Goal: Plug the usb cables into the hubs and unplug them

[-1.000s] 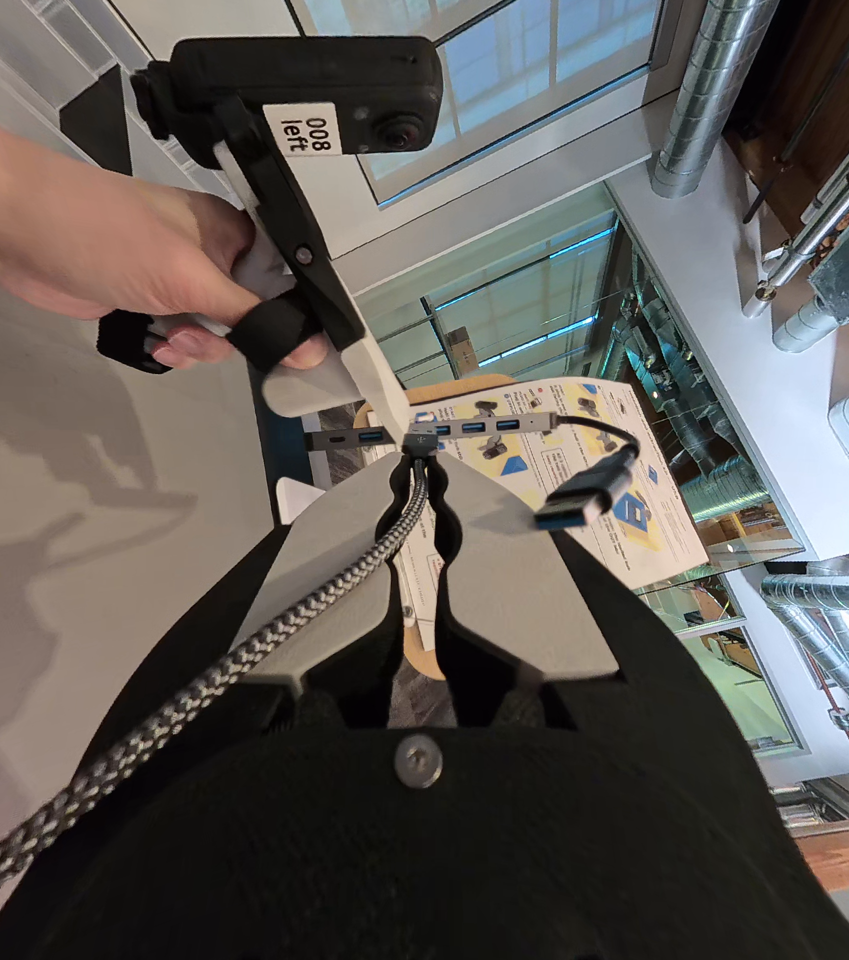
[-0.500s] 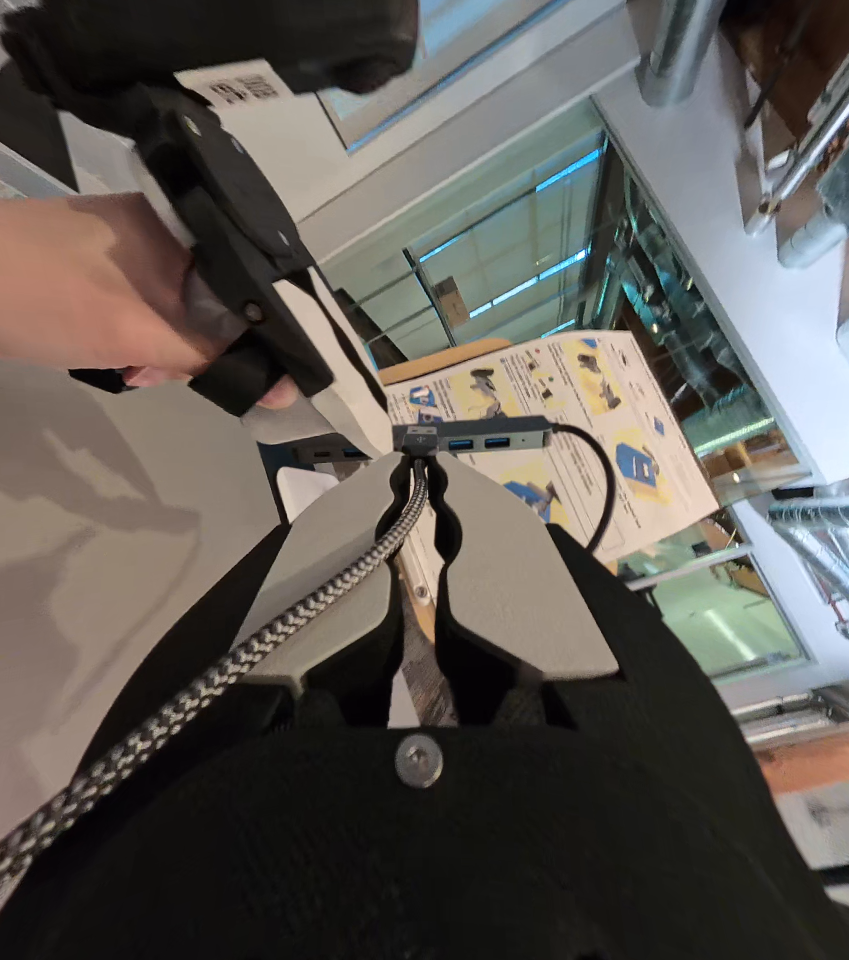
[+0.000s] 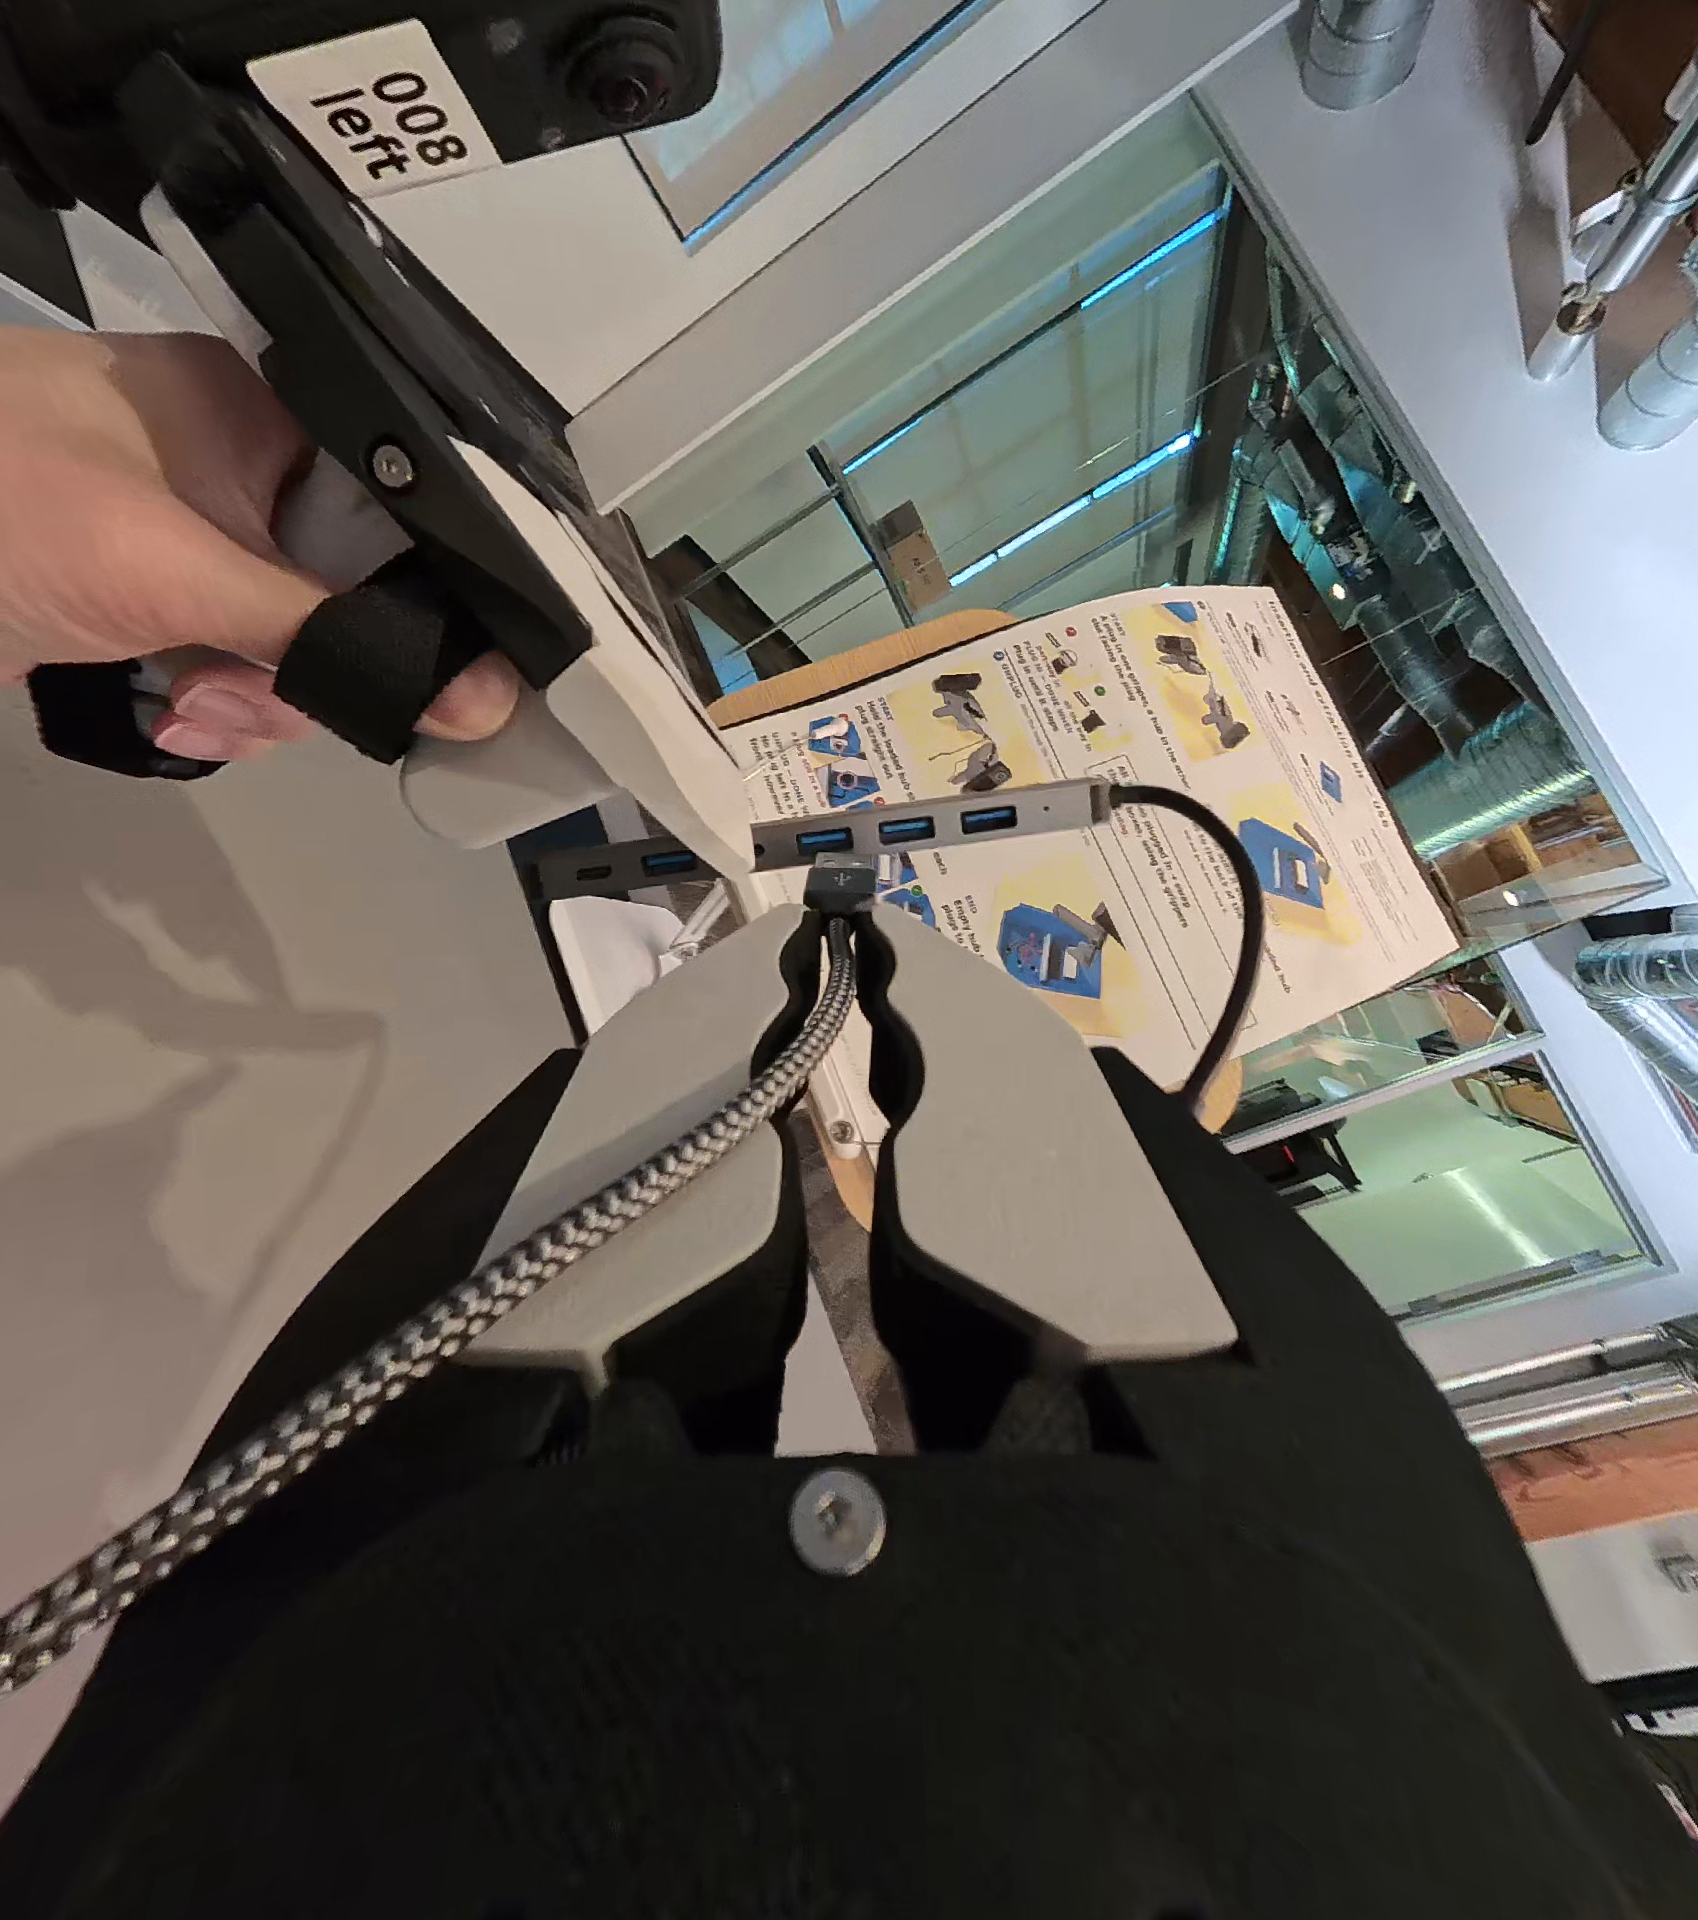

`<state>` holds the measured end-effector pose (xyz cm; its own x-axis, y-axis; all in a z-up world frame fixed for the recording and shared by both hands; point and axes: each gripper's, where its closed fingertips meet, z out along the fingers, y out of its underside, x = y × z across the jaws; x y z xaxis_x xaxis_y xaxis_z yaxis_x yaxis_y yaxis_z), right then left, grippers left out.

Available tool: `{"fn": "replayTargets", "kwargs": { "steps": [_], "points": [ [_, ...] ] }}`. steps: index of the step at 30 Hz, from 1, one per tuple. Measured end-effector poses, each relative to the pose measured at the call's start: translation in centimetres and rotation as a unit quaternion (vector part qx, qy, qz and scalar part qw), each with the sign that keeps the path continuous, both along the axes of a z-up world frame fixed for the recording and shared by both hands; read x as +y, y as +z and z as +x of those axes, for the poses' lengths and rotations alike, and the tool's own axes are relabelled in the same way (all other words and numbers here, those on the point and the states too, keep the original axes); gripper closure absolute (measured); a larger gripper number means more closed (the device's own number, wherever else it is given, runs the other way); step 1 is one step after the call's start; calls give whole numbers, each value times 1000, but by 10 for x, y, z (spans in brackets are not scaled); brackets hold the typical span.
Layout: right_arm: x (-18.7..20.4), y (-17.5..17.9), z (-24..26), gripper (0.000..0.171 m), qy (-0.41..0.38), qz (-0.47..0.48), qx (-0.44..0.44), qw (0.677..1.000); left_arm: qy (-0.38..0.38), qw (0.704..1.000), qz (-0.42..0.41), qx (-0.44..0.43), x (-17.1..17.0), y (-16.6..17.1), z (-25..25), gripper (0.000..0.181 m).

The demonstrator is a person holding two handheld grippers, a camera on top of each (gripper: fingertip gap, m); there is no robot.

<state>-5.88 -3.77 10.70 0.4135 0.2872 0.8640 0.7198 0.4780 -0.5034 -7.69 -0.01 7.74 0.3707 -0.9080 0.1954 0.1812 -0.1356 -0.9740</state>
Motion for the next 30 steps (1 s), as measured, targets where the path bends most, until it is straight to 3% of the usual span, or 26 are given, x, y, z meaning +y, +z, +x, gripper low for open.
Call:
{"fn": "replayTargets", "kwargs": {
  "steps": [30],
  "points": [
    [9, -11, 5, 164, -4, -42, 0, 999, 70, 983, 91, 141, -2, -3, 2, 152]
  ]
}}
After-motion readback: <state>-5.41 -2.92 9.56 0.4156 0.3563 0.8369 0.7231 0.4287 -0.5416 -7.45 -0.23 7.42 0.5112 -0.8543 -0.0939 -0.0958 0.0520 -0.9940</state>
